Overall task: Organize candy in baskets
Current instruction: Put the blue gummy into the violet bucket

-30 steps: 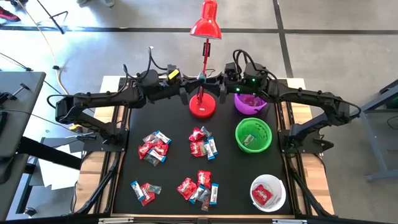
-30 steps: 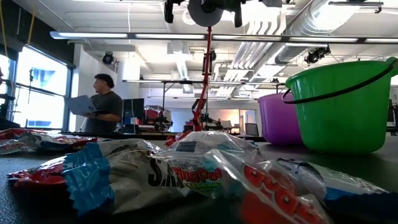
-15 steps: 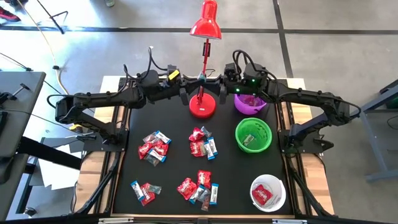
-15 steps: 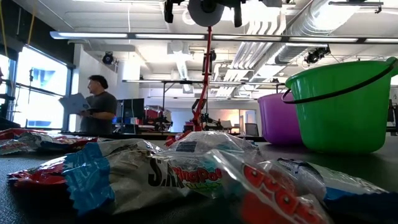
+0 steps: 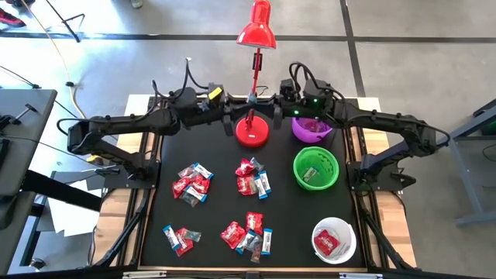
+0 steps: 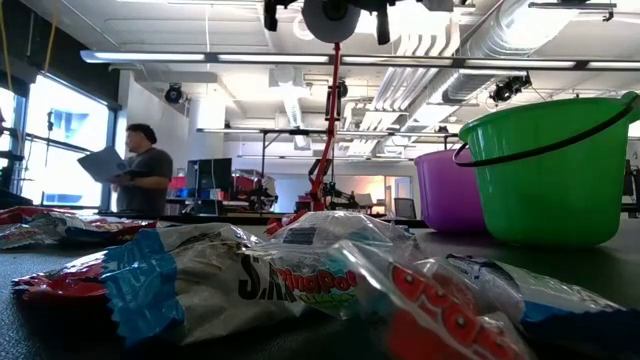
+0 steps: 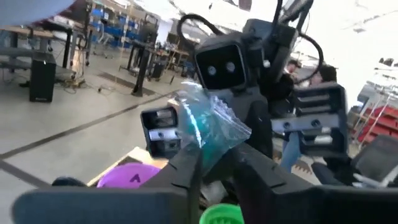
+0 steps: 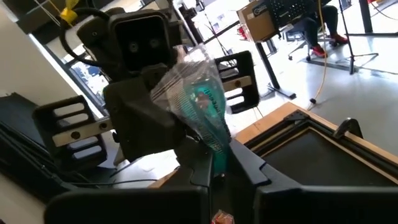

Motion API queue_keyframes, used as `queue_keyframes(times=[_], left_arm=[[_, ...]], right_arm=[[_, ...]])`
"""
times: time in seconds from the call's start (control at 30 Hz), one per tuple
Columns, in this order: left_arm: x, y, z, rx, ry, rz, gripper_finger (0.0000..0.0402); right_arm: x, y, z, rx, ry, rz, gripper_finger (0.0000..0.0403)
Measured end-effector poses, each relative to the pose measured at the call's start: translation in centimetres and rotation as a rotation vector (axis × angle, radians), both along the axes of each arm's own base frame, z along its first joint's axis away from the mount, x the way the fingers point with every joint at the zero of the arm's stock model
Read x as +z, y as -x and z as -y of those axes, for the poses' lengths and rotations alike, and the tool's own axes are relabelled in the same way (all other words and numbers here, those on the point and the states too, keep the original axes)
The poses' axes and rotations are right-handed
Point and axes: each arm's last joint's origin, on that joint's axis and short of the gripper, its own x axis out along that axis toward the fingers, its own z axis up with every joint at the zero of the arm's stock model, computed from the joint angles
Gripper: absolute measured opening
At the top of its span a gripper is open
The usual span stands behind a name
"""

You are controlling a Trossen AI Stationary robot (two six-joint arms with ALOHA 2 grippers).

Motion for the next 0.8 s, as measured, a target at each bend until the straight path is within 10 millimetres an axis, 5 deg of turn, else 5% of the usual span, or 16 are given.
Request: queue_keyframes(times=[0.37,0.8], left_arm=[[0.6,2.7,0.5,0.003,0.028,-0.123,0.0119],[1.1,4.3,0.8,0.015,0.019,-0.166,0.0118]], right_arm=[[-0.9,3.3,1.9,-0.115,-0.123,-0.221,0.0014],[-4.8,10.5,3.7,-0.463,-0.296,-0.852,0.0014]])
